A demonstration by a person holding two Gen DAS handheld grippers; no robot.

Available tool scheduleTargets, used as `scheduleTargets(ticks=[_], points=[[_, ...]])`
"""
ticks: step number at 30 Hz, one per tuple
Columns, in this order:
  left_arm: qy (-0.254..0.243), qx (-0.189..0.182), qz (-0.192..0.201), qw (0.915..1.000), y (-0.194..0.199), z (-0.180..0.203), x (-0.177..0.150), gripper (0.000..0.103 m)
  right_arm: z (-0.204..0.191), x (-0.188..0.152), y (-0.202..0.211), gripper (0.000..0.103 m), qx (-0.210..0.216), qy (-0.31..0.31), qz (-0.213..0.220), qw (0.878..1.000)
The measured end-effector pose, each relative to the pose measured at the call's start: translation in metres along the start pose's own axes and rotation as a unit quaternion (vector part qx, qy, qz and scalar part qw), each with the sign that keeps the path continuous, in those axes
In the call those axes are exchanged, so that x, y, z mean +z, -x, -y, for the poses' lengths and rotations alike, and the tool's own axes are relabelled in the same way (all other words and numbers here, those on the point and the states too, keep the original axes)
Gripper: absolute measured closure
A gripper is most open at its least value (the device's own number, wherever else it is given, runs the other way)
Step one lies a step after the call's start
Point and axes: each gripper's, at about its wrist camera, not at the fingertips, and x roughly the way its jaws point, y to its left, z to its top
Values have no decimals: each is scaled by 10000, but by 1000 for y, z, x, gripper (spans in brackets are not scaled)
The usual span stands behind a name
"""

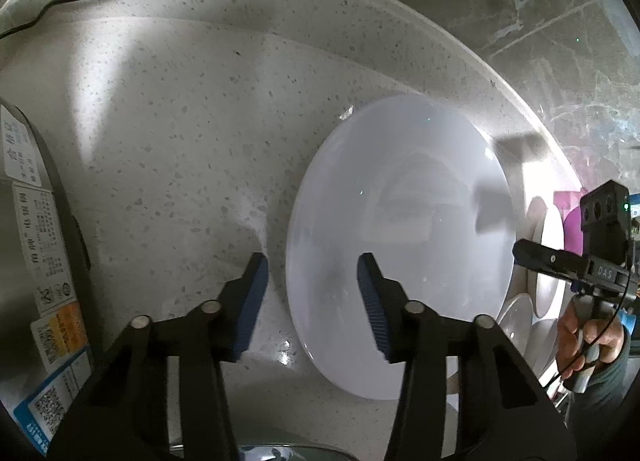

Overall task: Organize plates and bowls
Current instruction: 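Reach the left tool to the large white plate's rim while the right tool grips its opposite rim, then lift the large white plate with both tools and carry it along the counter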

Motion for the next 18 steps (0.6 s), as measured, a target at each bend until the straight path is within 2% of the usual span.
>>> scheduleTargets(ticks=[2, 4, 10, 15, 17, 18], points=[[-10, 26, -44, 10000, -7, 4, -2, 70, -2, 1, -1, 48, -8, 65, -9, 10000], [-25, 8, -38, 10000, -14, 11, -5, 71, -3, 2, -3, 51, 45, 48, -21, 10000], [-90, -16, -24, 10000, -18, 16, -8, 71, -8, 3, -4, 51, -87, 290, 109, 9995], [-202, 21, -20, 9998, -19, 20, -11, 77, -16, 2, -6, 52, -282, 631, 108, 9975], [-203, 20, -8, 9998, -20, 22, -11, 77, -18, 1, -8, 57, -368, 692, 67, 9969], [-211, 42, 0, 9998, -20, 24, -11, 78, -18, 1, -10, 63, -387, 702, 26, 9968]])
